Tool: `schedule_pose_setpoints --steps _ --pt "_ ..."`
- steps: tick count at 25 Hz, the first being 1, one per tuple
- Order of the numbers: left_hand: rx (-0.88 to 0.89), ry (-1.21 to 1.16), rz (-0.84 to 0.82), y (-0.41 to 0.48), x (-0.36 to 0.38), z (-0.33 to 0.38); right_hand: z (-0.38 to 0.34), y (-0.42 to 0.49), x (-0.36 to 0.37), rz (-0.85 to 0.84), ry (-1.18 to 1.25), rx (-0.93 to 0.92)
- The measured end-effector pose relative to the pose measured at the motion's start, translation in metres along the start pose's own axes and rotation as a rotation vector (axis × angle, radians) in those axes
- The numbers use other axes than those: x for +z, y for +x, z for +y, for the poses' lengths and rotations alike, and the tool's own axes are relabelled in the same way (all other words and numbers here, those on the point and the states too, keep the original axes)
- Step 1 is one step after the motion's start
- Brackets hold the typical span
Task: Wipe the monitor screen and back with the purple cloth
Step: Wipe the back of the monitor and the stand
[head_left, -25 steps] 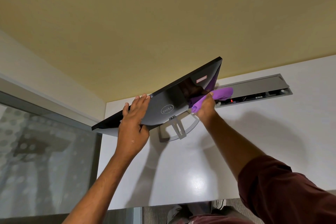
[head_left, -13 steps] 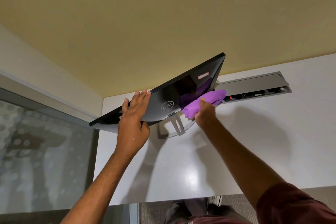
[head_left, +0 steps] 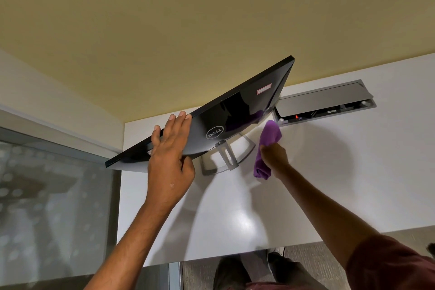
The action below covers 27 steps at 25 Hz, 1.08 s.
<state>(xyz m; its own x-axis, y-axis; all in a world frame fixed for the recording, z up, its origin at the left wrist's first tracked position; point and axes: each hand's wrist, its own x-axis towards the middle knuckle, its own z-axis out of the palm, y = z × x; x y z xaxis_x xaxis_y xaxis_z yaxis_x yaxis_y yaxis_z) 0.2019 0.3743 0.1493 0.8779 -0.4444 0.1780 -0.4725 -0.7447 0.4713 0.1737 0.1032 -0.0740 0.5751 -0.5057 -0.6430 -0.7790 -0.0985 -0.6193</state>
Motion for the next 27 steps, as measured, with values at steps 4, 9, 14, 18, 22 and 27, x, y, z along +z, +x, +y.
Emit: schedule_pose_setpoints --steps 4,9,14,18,22,27 --pt "0.011 0.022 -0.019 0.0 -0.001 -0.001 -0.002 -0.001 0.04 0.059 -0.418 -0.264" --pt "0.013 0.039 -0.026 0.001 -0.001 -0.001 0.009 0.026 0.069 0.162 -0.685 -0.449" --pt "0.02 0.044 -0.025 0.003 0.0 -0.002 0.007 0.062 0.087 0.041 -0.751 -0.575" --pt "0.028 0.055 -0.021 0.003 0.002 -0.004 0.019 0.067 0.075 0.031 -0.763 -0.724" --pt "0.033 0.071 -0.027 0.003 0.003 -0.005 0.028 0.059 0.066 0.019 -0.747 -0.757" --pt "0.034 0.073 -0.018 0.002 0.004 -0.005 0.05 0.05 0.072 0.048 -0.699 -0.756"
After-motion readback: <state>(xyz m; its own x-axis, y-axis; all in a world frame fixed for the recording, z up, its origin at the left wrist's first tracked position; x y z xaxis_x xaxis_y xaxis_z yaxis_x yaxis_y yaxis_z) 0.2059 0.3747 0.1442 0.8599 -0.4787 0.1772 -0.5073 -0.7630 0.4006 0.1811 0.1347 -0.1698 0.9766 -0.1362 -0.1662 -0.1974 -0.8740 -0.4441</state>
